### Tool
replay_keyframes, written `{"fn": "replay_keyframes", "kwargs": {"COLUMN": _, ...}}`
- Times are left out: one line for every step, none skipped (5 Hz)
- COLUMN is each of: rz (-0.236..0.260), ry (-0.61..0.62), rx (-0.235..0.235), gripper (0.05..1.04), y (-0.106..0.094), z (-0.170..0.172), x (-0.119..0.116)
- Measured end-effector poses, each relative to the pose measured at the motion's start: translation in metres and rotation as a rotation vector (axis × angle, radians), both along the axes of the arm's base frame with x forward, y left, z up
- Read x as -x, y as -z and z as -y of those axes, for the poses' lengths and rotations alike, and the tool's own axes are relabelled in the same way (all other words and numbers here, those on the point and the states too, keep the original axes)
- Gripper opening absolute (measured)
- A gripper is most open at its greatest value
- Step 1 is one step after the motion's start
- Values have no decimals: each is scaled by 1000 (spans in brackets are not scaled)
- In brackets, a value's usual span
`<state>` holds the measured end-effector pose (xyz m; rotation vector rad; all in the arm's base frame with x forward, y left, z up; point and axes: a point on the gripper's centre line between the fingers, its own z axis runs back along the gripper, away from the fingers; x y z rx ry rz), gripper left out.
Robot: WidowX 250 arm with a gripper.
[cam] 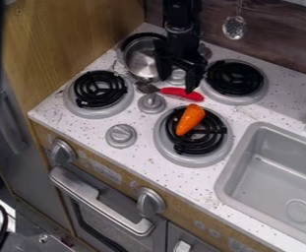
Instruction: Put the silver pot on the bottom left burner
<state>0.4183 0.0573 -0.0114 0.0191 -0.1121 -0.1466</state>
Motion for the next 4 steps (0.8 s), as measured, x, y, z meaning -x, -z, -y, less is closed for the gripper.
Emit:
{"fn": "replay_keyframes", "kwargs": {"rz": 38, "ry": 20, "rx": -38, "gripper": 994, "y": 11, "z": -14, "x": -35}}
{"fn": "replay_keyframes", "kwargs": {"rz": 58, "ry": -5, "rx": -70, "gripper": 994, "y": 10, "z": -39, "x": -48}}
{"fn": "replay_keyframes", "kwargs": {"rz": 65, "ry": -56, "rx": -86, "gripper": 994, "y": 7, "z": -64, "x": -45}}
{"fn": "replay_keyframes", "kwargs": {"rz": 68, "ry": -76, "rx": -100, "gripper": 994, "y": 10, "z": -73, "x": -49}}
